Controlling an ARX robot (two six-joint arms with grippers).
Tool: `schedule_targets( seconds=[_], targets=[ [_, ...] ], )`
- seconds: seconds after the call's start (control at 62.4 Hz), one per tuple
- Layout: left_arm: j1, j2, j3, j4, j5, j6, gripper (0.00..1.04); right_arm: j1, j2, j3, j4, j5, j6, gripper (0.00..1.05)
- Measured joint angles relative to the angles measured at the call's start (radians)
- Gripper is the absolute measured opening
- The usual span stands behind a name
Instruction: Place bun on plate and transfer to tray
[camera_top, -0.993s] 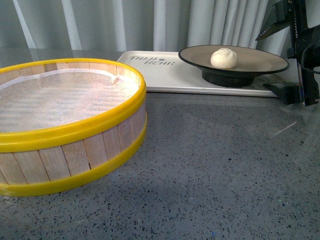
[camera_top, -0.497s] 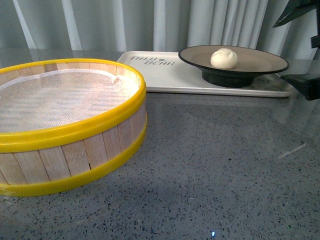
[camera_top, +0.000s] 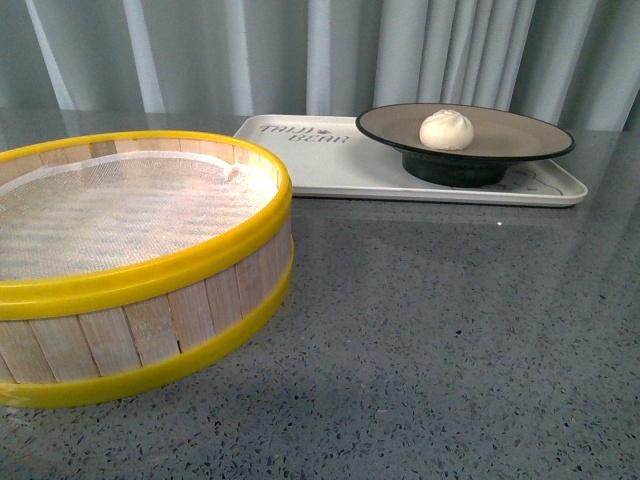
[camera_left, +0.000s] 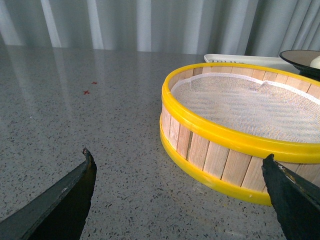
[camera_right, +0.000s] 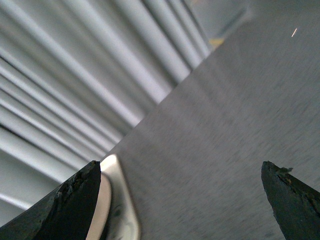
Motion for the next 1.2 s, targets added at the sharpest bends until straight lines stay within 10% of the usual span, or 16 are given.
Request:
schedule_targets(
  seconds=[0.112,0.224,0.288,0.561,1.202],
  targets=[
    [0.0,0.0,0.0,0.0,0.0,0.0,0.98,-0.088,-0.127,-0.126,0.152,-0.033,-0.263,0.95],
    [0.0,0.0,0.0,0.0,0.0,0.0,0.98,-0.184,-0.311,-0.217,-0.071,-0.467,-0.48,0.74],
    [0.0,0.0,0.0,0.0,0.0,0.0,0.98,-0.163,-0.374,-0.277,-0.093,-0.538,-0.533,0.63],
    [0.0,0.0,0.0,0.0,0.0,0.0,0.98,0.006,-0.573,-0.431,-0.131,-0.388,-0.592,0.01],
    [0.0,0.0,0.0,0.0,0.0,0.0,0.98,0.204,-0.837,-0.539,-0.283,-0.198,-0.596,0.02]
  ],
)
